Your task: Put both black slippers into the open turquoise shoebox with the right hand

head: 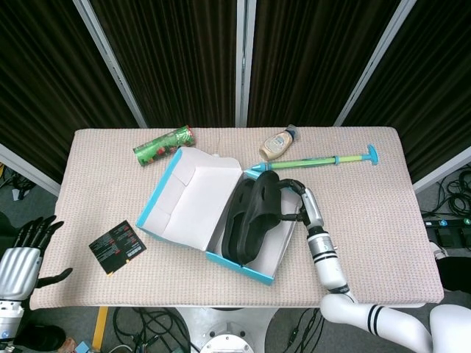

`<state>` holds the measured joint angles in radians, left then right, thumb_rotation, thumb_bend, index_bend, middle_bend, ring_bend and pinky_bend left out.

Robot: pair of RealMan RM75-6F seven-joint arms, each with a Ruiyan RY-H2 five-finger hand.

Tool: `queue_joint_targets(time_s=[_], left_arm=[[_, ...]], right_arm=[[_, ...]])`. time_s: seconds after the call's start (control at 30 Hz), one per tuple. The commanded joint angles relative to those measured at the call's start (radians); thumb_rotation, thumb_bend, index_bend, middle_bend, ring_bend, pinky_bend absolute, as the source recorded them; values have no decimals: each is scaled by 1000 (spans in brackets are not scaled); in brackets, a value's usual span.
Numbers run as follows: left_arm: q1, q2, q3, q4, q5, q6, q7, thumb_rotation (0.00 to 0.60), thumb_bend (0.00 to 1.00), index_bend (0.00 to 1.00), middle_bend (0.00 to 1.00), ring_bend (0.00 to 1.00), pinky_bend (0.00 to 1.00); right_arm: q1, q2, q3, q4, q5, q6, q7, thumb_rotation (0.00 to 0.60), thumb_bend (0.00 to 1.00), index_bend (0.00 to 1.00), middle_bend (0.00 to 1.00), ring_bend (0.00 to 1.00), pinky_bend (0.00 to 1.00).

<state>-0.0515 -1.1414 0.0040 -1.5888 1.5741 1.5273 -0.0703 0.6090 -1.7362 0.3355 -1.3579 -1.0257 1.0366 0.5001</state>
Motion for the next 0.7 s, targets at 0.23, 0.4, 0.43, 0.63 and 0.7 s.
queue_joint_targets(time_s=[0.23,0.4,0.43,0.63,0.7], left_arm=[[4,0,2,-4,-1,3,3,600,56,142,64,23,89],[5,0,4,-4,-2,1,4,600,56,142,64,23,89],[5,0,4,-3,-2,1,4,600,56,142,64,23,89],[3,0,3,-2,2,2,2,600,56,142,64,23,89],[3,0,3,-2,1,1,2,600,56,142,64,23,89]], right_arm=[[32,36,20,70,-107,-96,88,600,69,258,333,62,0],[6,66,-14,26,-159,-93,118,600,69,240,331,61,0],[0,68,-19,22,-164,-87,114,600,69,237,330,60,0],[-21,91,-39,5,-179,-84,109,600,49,163,285,18,0],[-23,106,-56,6,-197,-92,99,600,17,79,219,2,0]])
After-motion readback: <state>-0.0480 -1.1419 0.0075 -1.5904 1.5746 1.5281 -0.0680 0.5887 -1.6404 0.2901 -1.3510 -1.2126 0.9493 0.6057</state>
